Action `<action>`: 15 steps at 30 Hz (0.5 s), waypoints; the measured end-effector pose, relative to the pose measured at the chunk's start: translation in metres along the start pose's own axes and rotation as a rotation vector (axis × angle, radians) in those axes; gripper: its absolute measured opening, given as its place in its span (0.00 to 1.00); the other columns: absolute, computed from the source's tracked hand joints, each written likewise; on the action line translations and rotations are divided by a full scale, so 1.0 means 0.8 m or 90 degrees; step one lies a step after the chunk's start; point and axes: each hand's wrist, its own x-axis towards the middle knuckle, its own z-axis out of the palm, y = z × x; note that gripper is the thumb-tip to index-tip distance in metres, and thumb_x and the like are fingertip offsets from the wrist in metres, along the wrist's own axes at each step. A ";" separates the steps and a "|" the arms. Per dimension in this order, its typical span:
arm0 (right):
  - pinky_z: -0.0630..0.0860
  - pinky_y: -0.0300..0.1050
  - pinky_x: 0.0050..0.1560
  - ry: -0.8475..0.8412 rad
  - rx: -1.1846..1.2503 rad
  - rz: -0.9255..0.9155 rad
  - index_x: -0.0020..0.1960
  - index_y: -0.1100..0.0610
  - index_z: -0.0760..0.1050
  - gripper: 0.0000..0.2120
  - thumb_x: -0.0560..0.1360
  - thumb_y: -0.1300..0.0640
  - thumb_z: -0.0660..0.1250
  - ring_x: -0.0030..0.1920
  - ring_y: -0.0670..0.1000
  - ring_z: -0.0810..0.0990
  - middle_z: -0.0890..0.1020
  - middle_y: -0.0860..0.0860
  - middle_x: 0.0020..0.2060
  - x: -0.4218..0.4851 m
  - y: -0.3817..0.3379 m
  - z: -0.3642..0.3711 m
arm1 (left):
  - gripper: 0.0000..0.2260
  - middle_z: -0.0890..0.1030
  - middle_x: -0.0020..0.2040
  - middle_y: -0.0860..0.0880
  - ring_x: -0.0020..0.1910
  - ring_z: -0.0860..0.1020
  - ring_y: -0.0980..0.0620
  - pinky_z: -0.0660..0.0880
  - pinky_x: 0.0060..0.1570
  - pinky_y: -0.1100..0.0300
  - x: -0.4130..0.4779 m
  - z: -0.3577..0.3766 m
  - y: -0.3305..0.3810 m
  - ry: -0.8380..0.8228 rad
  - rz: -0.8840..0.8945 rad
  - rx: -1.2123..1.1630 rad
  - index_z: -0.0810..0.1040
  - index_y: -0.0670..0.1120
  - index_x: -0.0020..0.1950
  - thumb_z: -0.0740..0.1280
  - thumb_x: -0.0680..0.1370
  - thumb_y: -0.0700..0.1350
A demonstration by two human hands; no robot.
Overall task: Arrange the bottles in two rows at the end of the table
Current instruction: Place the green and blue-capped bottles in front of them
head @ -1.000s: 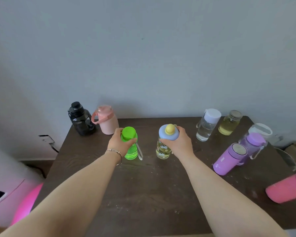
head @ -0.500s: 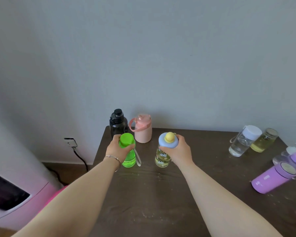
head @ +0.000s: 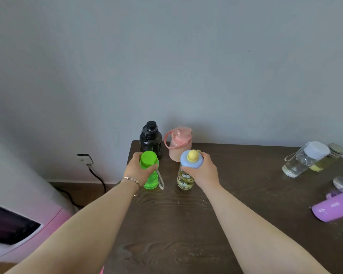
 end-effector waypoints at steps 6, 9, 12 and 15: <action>0.73 0.44 0.53 -0.030 0.004 -0.006 0.70 0.50 0.67 0.40 0.63 0.47 0.82 0.55 0.48 0.76 0.77 0.45 0.57 0.028 0.003 0.022 | 0.28 0.79 0.52 0.49 0.49 0.76 0.48 0.72 0.49 0.57 0.019 0.013 -0.003 -0.002 -0.016 0.006 0.69 0.49 0.64 0.77 0.69 0.54; 0.73 0.43 0.52 -0.041 0.008 -0.010 0.70 0.51 0.67 0.40 0.64 0.47 0.82 0.55 0.48 0.76 0.77 0.45 0.57 0.034 0.004 0.029 | 0.28 0.79 0.52 0.50 0.49 0.77 0.48 0.72 0.49 0.57 0.027 0.014 -0.002 -0.002 -0.019 0.014 0.69 0.49 0.64 0.76 0.69 0.54; 0.72 0.43 0.53 -0.043 0.002 -0.021 0.71 0.51 0.67 0.41 0.64 0.48 0.82 0.54 0.47 0.74 0.77 0.45 0.57 0.037 0.005 0.033 | 0.28 0.78 0.52 0.50 0.50 0.77 0.48 0.71 0.49 0.57 0.032 0.013 -0.004 -0.009 -0.011 0.017 0.69 0.49 0.64 0.76 0.69 0.54; 0.72 0.43 0.53 -0.053 -0.007 -0.026 0.70 0.51 0.67 0.40 0.64 0.47 0.82 0.54 0.47 0.74 0.76 0.46 0.58 0.042 0.003 0.032 | 0.28 0.79 0.52 0.50 0.51 0.77 0.49 0.71 0.49 0.58 0.032 0.011 -0.008 -0.020 -0.001 0.016 0.69 0.49 0.64 0.77 0.69 0.53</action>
